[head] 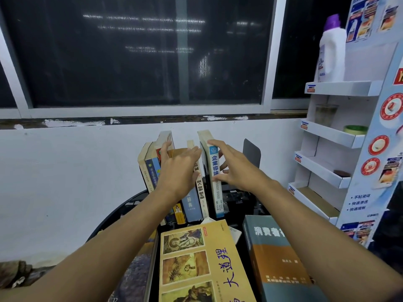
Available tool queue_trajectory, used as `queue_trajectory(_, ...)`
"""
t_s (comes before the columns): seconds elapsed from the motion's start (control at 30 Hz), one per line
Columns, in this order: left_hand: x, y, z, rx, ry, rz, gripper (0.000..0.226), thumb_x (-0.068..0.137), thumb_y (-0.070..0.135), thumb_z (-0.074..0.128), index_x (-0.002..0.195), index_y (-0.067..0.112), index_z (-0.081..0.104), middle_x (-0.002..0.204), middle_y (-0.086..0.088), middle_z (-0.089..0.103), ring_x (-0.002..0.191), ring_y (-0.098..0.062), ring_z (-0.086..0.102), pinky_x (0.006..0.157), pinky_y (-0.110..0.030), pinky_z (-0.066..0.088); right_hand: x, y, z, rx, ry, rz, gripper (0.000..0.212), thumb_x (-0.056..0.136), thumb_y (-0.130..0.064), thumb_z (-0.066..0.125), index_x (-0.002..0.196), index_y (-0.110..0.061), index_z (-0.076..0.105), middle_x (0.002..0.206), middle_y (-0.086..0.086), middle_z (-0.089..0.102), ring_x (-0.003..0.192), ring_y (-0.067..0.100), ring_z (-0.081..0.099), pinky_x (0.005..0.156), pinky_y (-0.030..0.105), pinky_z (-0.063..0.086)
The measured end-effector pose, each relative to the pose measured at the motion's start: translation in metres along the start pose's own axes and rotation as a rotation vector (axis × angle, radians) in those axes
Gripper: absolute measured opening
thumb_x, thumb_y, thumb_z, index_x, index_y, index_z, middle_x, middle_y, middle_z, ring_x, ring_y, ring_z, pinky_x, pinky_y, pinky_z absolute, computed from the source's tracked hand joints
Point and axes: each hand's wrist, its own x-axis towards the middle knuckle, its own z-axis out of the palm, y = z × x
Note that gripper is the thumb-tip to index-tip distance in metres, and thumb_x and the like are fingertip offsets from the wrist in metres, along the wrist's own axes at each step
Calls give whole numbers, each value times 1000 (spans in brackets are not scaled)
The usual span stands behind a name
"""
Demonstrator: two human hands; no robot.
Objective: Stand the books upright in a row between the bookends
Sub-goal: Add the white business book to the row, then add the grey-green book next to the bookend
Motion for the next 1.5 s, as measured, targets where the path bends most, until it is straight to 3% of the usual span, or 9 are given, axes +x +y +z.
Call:
queue_trajectory(0.2,0,2,-3,-12,-10,-7,54,88,30,72,138,26,51,136,7,63,120,-15,63,121,-56,1,-4,-4,5,-19,34,-17,94,81,-20,83,146,-50,22,128,-10,47,98,10,64,82,35,60)
queue_trajectory(0.37,1,1,-2,-9,-19,-4,55,89,30,71,139,25,49,138,7,62,122,-15,62,120,-53,-3,-8,-1,5,-42,55,-3,93,83,-21,82,150,-46,22,132,-9,46,98,7,61,70,5,45)
queue_trajectory(0.6,0,1,-3,-18,-45,-10,61,89,31,70,145,24,47,146,3,56,131,-14,56,121,-55,-4,-13,-4,5,-28,21,6,95,88,-19,77,152,-48,14,132,-5,46,107,16,62,89,39,58)
queue_trajectory(0.83,-5,5,-15,-167,-42,-33,56,94,37,60,147,23,46,149,6,52,141,-9,43,122,-52,-8,-27,-4,-13,-100,-57,-1,94,92,-39,70,151,-57,-2,133,-6,48,115,12,56,92,43,56)
queue_trajectory(0.9,-11,10,-18,-287,-19,-48,53,95,33,61,146,24,48,148,8,52,141,-10,41,123,-49,-1,-34,-4,-20,-120,-63,-4,91,93,-44,68,151,-57,-2,133,-8,47,116,10,54,93,42,55)
queue_trajectory(1.03,-25,27,-23,-520,1,-27,50,97,28,62,145,22,50,144,7,49,136,-12,40,117,-35,28,-54,1,-39,-211,-47,18,74,91,-58,59,151,-47,18,129,-14,48,113,5,52,92,40,55)
queue_trajectory(1.2,-42,59,-30,-702,-163,-11,47,98,30,61,143,21,53,130,8,59,114,-1,56,100,-18,48,-93,10,-62,-261,-30,85,49,94,-55,58,137,-34,48,121,-16,52,113,2,51,94,38,53)
queue_trajectory(1.33,-49,86,-17,-677,-378,54,50,98,39,61,144,23,51,131,8,61,112,-1,57,93,-15,44,-135,22,-73,-312,-26,183,46,94,-57,57,131,-29,55,119,-15,54,111,4,51,91,28,49)
queue_trajectory(1.5,-54,107,12,-588,-573,21,55,98,47,58,142,16,52,132,3,62,117,-11,58,97,-25,48,-184,45,-76,-352,-66,374,50,93,-59,58,131,-27,55,112,-17,49,102,2,46,82,22,38)
